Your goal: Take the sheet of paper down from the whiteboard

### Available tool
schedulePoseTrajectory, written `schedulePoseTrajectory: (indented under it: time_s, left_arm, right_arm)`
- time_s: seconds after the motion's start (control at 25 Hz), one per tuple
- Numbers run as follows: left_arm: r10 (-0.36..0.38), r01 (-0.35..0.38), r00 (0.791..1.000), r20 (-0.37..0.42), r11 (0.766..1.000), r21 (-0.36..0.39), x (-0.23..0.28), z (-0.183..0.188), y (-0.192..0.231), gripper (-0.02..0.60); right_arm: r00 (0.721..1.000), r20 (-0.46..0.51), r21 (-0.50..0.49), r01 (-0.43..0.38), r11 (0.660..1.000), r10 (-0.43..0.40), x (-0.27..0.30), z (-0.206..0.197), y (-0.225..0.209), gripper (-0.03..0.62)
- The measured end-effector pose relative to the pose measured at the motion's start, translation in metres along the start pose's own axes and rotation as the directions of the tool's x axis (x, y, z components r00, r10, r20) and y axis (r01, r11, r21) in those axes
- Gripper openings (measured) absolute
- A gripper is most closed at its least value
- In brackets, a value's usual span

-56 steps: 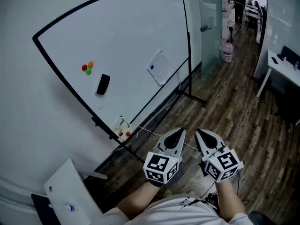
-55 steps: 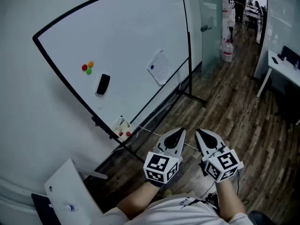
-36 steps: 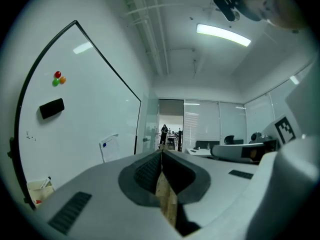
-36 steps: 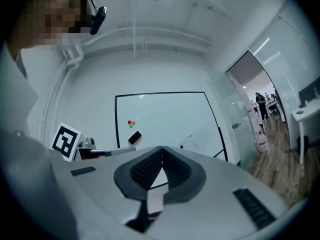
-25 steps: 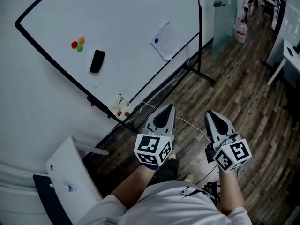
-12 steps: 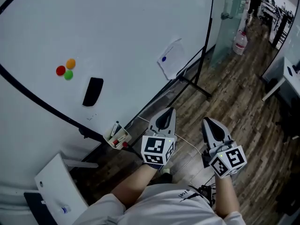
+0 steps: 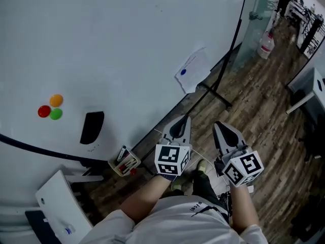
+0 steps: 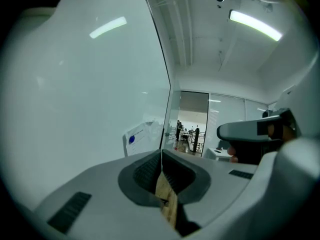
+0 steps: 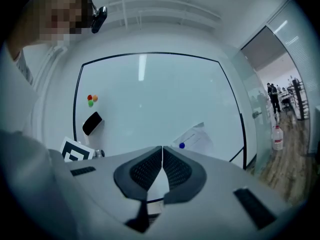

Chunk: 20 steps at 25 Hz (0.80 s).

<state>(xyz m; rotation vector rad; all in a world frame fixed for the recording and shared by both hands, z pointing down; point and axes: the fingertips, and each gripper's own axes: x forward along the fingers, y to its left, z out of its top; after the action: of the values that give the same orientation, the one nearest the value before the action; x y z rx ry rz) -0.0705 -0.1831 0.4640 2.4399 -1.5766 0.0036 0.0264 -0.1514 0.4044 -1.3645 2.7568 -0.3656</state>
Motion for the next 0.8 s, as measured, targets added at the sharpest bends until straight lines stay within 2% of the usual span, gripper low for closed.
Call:
schedulePoseTrajectory:
  time_s: [0.2,0.36,0.48,0.64,0.72,0.8]
  left_arm:
    - [0.082,-0.082,0.997,-0.013,0.996,-0.046,0.048,-0.012,0.027,0.015]
    - [0.178,-0.178,0.984,-0.017,0.983,-0.051,0.079,-0.014,0.046,0.017]
    - [0.261,-0.262,0.965,-0.027,0.961,-0.083,0.101,-0.017,0.065,0.024]
    - [0.374,-0.377,0.926,-0.049,0.914,-0.153,0.121,-0.031,0.088,0.077]
    - [0.387,-0.392,0.920,-0.063,0.906,-0.159,0.139,-0.036,0.093,0.089]
    - [0.387,-0.394,0.919,-0.074,0.907,-0.151,0.151,-0.039,0.096,0.089]
  right_arm:
    - [0.995,-0.025,0.004,-0.095,0.995,0.095,0.058,0.002,-0.031,0.014]
    - [0.982,-0.060,0.006,-0.179,0.984,0.179,0.104,0.006,-0.057,0.015]
    - [0.962,-0.103,0.015,-0.252,0.968,0.252,0.135,0.001,-0.073,0.017]
    - [0.925,-0.162,0.052,-0.340,0.939,0.344,0.168,-0.022,-0.090,0.035]
    - [0.921,-0.174,0.071,-0.340,0.938,0.348,0.186,-0.026,-0.102,0.078]
    - [0.921,-0.182,0.074,-0.338,0.938,0.346,0.198,-0.029,-0.107,0.084]
